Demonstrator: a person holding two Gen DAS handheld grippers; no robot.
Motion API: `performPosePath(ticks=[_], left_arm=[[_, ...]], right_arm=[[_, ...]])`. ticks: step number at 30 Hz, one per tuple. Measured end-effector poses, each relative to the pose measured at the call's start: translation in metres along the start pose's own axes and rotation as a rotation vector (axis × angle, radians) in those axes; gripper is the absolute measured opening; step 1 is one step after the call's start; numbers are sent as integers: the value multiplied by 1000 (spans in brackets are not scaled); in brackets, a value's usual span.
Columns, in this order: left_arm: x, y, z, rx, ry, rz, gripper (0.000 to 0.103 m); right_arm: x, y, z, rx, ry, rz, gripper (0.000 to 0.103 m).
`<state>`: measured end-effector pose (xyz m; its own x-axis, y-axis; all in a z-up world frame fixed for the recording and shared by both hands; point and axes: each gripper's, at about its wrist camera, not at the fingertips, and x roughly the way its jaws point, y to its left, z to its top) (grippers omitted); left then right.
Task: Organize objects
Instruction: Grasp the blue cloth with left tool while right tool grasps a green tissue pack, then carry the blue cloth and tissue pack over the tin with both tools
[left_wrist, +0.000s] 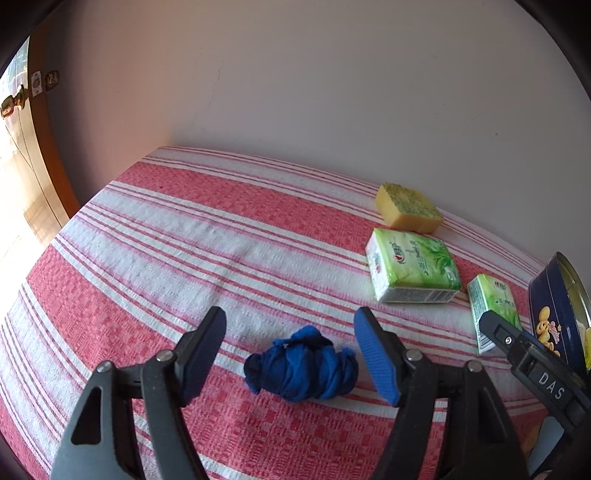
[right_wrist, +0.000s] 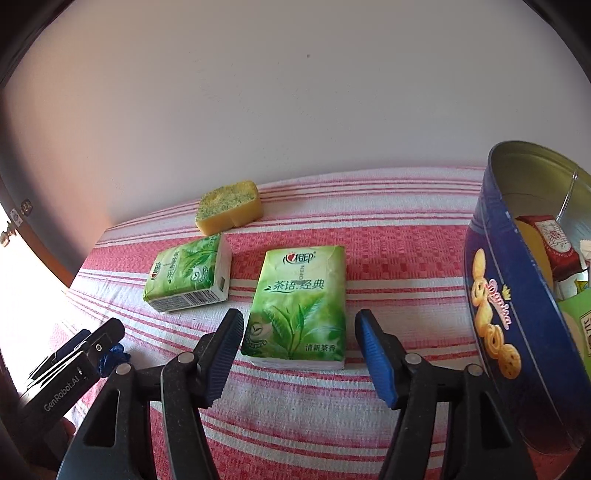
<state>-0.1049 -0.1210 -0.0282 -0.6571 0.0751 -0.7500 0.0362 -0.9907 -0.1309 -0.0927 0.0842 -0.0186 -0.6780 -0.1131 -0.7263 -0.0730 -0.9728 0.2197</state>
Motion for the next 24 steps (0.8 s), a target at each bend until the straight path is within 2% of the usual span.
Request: performPosePath(ticks=[2, 3, 4, 8, 9, 11, 12, 17, 22, 23, 24], left_arm=[[3, 1, 0, -3, 17, -4, 70], [4, 1, -1, -5, 24, -13, 58], [4, 0, -1, 0, 25, -16, 51], [1, -7, -3, 41, 11, 2, 48], [-1, -8, -3, 44, 1, 1, 44], [-9, -8, -2, 39, -46, -18, 29], [-12, -9, -2, 43, -70, -25, 27], [-17, -19, -3, 88, -99, -12, 27], [-12, -11, -2, 54, -67, 2, 31], [-10, -9, -2, 43, -60, 1, 35], [-8, -7, -3, 32, -49, 0, 49]], right_arm=[[4, 3, 2, -8, 7, 9, 66], [6, 4, 2, -10, 14, 8, 65], [5, 3, 2, -10, 10, 7, 59], [2, -1, 1, -1, 6, 35, 56], [-1, -3, 0, 9, -5, 45, 56], [-15, -10, -2, 23, -59, 66, 55], [-24, -12, -4, 25, -96, 70, 56], [-45, -3, -8, -9, -203, 32, 56], [-47, -6, -8, 6, -203, 18, 56], [-47, -8, -7, 14, -198, 18, 56], [-46, -9, -7, 23, -193, 18, 56]])
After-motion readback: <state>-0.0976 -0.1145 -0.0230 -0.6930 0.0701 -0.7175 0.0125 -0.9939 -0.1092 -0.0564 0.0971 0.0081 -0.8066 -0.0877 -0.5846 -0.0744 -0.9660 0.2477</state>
